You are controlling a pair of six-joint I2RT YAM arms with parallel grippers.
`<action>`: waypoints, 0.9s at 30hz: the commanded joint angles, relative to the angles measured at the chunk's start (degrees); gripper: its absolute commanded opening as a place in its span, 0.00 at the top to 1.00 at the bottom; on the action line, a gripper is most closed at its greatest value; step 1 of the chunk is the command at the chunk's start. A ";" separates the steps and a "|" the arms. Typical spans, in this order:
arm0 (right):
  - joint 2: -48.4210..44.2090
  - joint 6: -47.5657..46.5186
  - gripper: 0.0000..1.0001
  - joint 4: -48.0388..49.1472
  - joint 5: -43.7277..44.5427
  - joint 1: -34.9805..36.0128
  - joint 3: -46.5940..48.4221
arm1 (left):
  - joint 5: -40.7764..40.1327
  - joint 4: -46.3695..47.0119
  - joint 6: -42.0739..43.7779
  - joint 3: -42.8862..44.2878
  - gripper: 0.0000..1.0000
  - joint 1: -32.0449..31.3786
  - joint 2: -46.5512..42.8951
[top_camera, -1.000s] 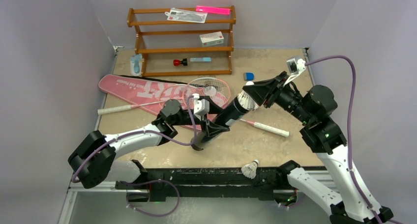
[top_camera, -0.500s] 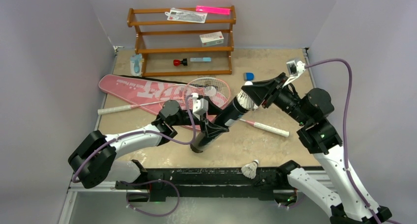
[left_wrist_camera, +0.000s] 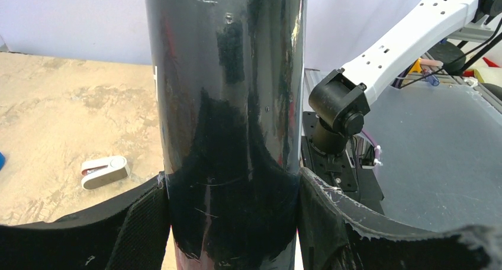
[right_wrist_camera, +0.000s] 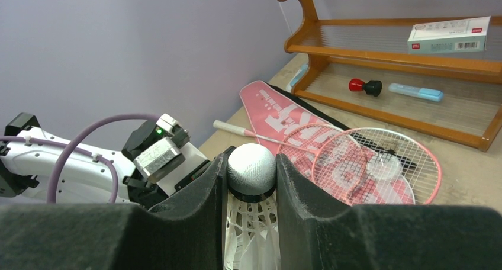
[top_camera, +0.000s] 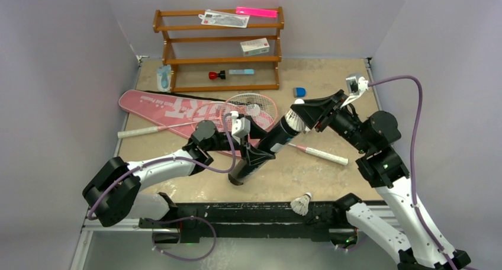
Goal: Pack up the badminton gear
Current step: Place the shuttlecock at the shuttle tube.
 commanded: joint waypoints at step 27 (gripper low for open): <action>8.32 -1.69 1.00 -13.61 -1.66 0.46 13.34 | -1.45 -6.44 4.24 4.08 0.51 0.45 1.88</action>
